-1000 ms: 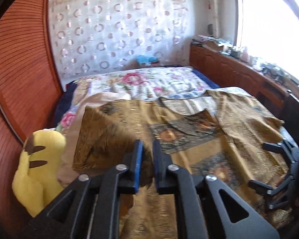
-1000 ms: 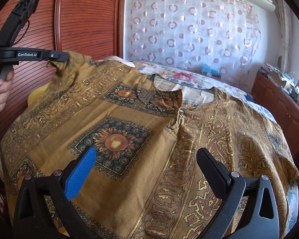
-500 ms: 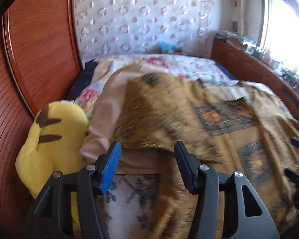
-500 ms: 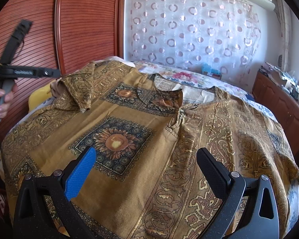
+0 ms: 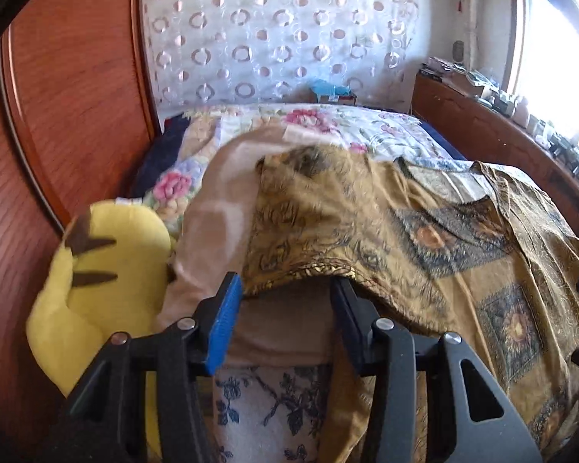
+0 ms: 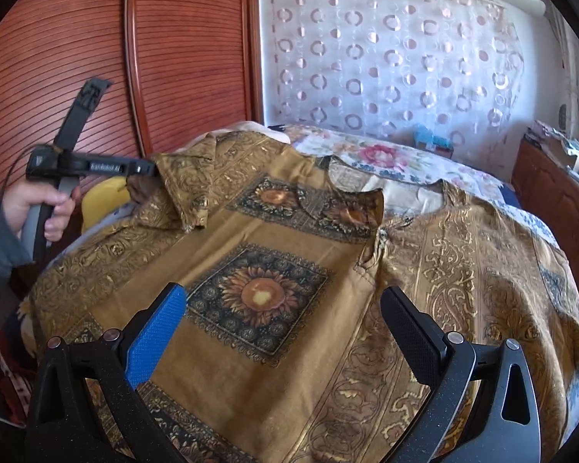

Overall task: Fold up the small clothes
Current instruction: 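Fold the held side edge inward over the shirt body with the left gripper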

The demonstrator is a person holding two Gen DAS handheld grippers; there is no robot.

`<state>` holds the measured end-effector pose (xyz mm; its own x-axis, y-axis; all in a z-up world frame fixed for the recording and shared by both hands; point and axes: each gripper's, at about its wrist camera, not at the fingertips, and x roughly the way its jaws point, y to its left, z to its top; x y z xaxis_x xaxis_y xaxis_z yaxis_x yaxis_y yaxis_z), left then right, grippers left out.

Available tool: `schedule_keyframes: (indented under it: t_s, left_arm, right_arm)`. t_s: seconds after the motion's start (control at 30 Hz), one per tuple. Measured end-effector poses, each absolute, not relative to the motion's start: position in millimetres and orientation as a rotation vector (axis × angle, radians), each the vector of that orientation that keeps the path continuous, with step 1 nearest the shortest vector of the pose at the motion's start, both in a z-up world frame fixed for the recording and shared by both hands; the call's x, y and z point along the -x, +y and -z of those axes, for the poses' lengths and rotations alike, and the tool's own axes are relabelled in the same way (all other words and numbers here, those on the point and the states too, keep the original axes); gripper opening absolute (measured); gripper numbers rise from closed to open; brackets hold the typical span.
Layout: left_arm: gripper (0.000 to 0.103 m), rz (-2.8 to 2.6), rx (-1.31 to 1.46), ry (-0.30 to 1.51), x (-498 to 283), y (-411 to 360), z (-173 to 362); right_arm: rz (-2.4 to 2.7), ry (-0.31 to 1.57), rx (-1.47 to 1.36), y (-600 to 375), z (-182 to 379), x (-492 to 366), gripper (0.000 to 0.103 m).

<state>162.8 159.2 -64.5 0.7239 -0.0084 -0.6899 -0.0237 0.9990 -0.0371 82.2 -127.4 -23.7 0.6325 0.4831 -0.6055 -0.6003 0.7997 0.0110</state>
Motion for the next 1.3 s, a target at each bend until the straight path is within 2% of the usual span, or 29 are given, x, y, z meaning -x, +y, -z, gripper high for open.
schedule_keyframes:
  t_s: [0.4,0.7,1.03,1.13,1.3]
  left_arm:
    - [0.046,0.077,-0.142,0.718,-244,83,23]
    - [0.049,0.127,-0.197,0.681,-235,60,8]
    - [0.05,0.159,-0.11,0.71,-200,66,31]
    - [0.057,0.204,-0.078,0.738,-187,61,45]
    - [0.059,0.232,-0.088,0.769,-173,42,66]
  right_arm:
    - [-0.58,0.632,0.195,-149,22,-85,0.102]
    - [-0.539,0.637,0.149,-175,19,-94,0.102]
    - [-0.516,0.616,0.125,-194,12,-102,0.102]
    - [-0.478,0.614,0.117,-213,9,-107,0.102]
    - [-0.377,0.61,0.11,-261,2,-118,0.102]
